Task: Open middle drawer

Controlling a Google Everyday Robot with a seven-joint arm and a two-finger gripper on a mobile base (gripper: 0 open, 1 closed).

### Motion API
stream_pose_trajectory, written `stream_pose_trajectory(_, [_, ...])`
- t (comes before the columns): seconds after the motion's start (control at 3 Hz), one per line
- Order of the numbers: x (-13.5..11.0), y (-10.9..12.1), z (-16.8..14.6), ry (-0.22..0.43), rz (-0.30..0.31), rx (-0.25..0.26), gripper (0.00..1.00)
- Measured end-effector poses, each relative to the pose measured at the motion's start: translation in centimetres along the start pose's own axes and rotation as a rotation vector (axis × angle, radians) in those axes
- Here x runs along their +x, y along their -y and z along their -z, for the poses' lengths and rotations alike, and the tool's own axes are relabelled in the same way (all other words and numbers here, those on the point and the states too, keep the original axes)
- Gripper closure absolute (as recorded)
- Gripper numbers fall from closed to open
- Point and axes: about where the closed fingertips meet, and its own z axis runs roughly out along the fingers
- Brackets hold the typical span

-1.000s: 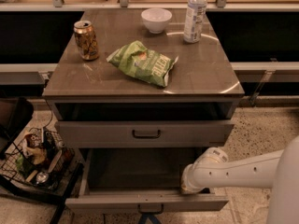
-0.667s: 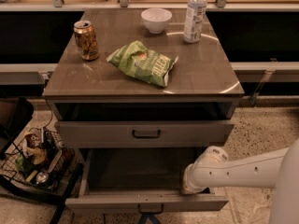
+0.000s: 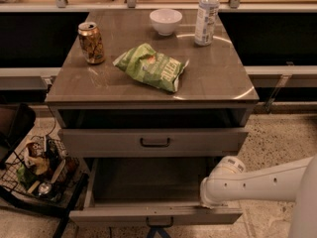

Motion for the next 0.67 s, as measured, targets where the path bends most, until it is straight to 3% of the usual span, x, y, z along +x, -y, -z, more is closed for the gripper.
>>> stream_pose_trajectory(0.67, [2.2, -4.2, -1.7, -0.03, -0.026, -0.091, 1.0])
